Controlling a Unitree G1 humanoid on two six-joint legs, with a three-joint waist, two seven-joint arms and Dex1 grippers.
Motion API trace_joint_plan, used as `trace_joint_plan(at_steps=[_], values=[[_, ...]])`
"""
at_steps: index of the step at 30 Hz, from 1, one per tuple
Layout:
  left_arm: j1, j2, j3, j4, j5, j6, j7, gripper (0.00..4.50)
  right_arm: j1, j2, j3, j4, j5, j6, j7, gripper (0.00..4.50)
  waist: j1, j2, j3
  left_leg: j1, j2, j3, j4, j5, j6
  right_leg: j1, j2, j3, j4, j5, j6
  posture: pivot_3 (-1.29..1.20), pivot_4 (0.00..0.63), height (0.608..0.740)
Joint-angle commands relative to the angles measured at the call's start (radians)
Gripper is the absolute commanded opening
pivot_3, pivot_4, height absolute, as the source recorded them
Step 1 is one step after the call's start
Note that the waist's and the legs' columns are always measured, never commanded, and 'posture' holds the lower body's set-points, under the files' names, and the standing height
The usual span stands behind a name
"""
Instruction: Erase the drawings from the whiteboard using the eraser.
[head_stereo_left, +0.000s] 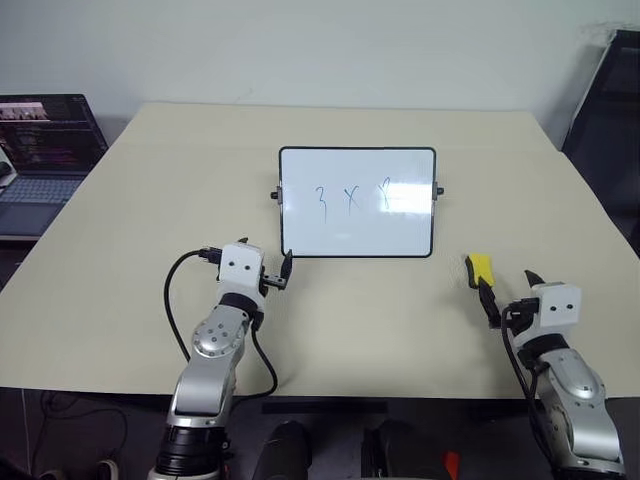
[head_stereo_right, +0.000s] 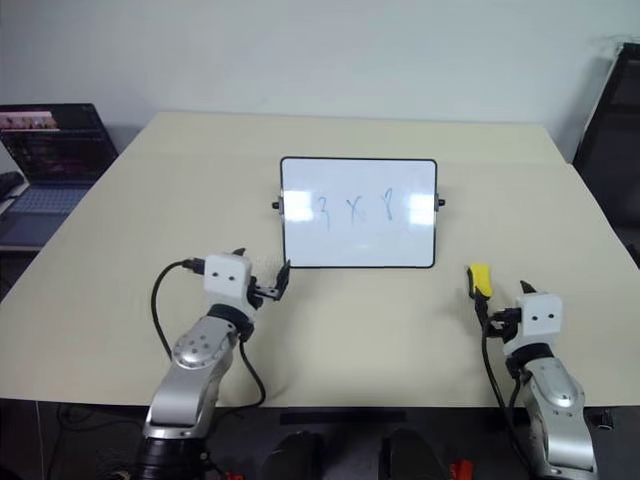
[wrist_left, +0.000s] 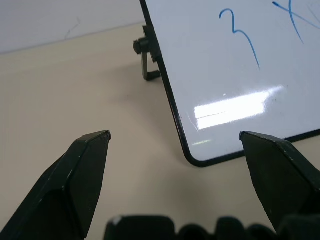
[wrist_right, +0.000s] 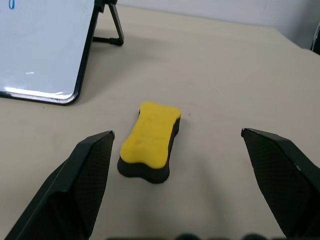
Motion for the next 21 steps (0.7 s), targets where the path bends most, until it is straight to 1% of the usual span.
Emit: trace_joint_plan(at_steps=[1,3,6,9,11,15,16,19,21], values=[[-0.004,-0.010,-0.011,0.015,0.006,-0.031,0.005,4.50,-0.013,0.000,0.000,-0.054,0.004,0.054,-0.021,4.45,0.001,0.000,0.000,0.000,0.000,0.000,0.000,0.000,0.000,0.000,0.000,0.000,0.000,0.000,0.000,0.00,0.150,0.740],[-0.013,-0.015,-0.007,0.034,0.013,-0.040,0.013,4.50,-0.002,0.005,0.002,-0.066,-0.012,0.087,-0.041,4.45,0.002,0.000,0.000,0.000,0.000,0.000,0.001,0.000,0.000,0.000,0.000,0.000,0.000,0.000,0.000,0.00,0.150,0.740],[-0.027,-0.025,0.005,0.005,-0.005,-0.006,0.016,4.50,0.021,0.007,0.006,-0.137,-0.003,0.119,-0.044,4.45,0.003,0.000,0.000,0.000,-0.001,0.000,0.001,0.000,0.000,0.000,0.000,0.000,0.000,0.000,0.000,0.00,0.150,0.740],[-0.014,-0.003,0.005,-0.001,-0.009,-0.022,-0.018,4.50,0.042,0.012,0.002,-0.210,0.014,0.122,-0.046,4.45,0.001,0.000,0.000,0.000,0.000,0.000,0.000,0.000,0.000,0.000,0.000,0.000,0.000,0.000,0.000,0.00,0.150,0.740],[-0.002,0.015,0.016,-0.020,-0.028,-0.024,-0.050,4.50,0.054,0.027,-0.010,-0.270,0.048,0.170,-0.060,4.45,0.000,0.000,0.000,0.000,0.000,0.000,0.000,0.000,0.000,0.000,0.000,0.000,0.000,0.000,0.000,0.00,0.150,0.740],[0.008,0.068,0.010,-0.068,-0.126,-0.010,-0.191,4.50,0.041,0.051,-0.013,-0.307,0.057,0.192,-0.089,4.45,0.001,0.000,0.000,0.000,0.000,0.000,0.000,0.000,0.000,0.000,0.000,0.000,0.000,0.000,0.000,0.00,0.150,0.740],[0.006,0.092,0.025,-0.068,-0.153,-0.013,-0.228,4.50,0.034,0.067,0.006,-0.320,0.045,0.196,-0.107,4.45,0.001,0.000,0.000,0.000,0.000,0.000,0.000,0.000,0.000,0.000,0.000,0.000,0.000,0.000,0.000,0.00,0.150,0.740],[-0.058,0.135,-0.017,-0.044,-0.193,-0.013,-0.336,4.50,-0.007,0.099,-0.008,-0.316,0.052,0.235,-0.158,4.45,0.001,0.000,0.000,0.000,0.000,0.000,0.000,0.000,0.000,0.000,0.000,0.000,0.000,0.000,0.000,0.00,0.150,0.740],[-0.119,0.166,-0.023,-0.022,-0.242,0.008,-0.421,4.50,-0.037,0.125,0.013,-0.359,0.046,0.298,-0.203,4.45,0.004,0.000,0.000,0.000,0.000,0.000,0.001,0.000,0.000,0.000,0.000,0.000,0.000,0.000,0.000,0.00,0.150,0.740]])
